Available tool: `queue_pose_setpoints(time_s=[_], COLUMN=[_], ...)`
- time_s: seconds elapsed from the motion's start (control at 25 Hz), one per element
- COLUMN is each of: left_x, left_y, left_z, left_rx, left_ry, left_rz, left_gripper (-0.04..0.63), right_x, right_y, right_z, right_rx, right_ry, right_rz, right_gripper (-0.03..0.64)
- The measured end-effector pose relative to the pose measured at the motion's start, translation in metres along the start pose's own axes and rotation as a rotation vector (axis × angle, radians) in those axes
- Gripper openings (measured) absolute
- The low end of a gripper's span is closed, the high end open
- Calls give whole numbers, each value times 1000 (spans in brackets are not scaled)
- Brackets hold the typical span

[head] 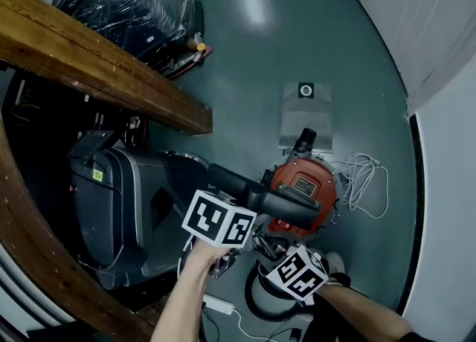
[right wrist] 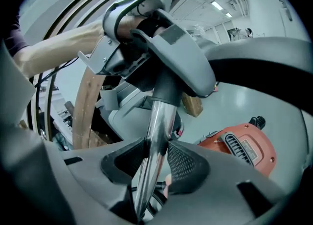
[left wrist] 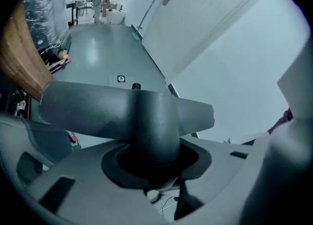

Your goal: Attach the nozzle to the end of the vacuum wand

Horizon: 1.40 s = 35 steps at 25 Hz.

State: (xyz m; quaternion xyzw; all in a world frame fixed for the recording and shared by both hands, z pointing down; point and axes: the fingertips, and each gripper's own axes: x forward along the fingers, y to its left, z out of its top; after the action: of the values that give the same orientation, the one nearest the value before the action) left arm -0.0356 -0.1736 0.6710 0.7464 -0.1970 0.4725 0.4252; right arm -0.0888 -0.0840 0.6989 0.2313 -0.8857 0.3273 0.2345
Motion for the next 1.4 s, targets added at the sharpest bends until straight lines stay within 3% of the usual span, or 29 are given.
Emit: queue_pose_setpoints(time_s=[0.24,0.52,0.72,0.84,1.04,1.2,1.24,1.32,1.4], left_x=[3,10,8,5,-8,-31,-41,-59,-71], left_y=[3,3,10,18,12,-5,-9,-12,-15], left_z=[0,1,2,-1,-7,-13,-16,-26,-39], left_rx=[-87,-26,-31,-26,-88,-156,-160,-182,-217], left_ry=[-58,-73,-204,-265,-445,-659,-719,-825,-892], left_rz=[-81,-38,12,96,140,145,157,196,217], left_gripper=[146,143,155,222,239,238,219,120,48], right_x=[2,4,6,9,12,18,20,25,29], right_y=[-2,-9,-15,-27,-46,-66,-70,-77,-83], right_z=[0,-4,2,2,-1,-4,-5,-5,-6], right_rx=[10,40,83,98,132,171,176,183,189], right_ry=[-12,4,-38,-32,-9,7,11,19,26], right_rz=[-13,-16,-12,-27,-28,-16,-13,-12,-14], right_gripper=[149,149,147,147,147,146,146,146,146])
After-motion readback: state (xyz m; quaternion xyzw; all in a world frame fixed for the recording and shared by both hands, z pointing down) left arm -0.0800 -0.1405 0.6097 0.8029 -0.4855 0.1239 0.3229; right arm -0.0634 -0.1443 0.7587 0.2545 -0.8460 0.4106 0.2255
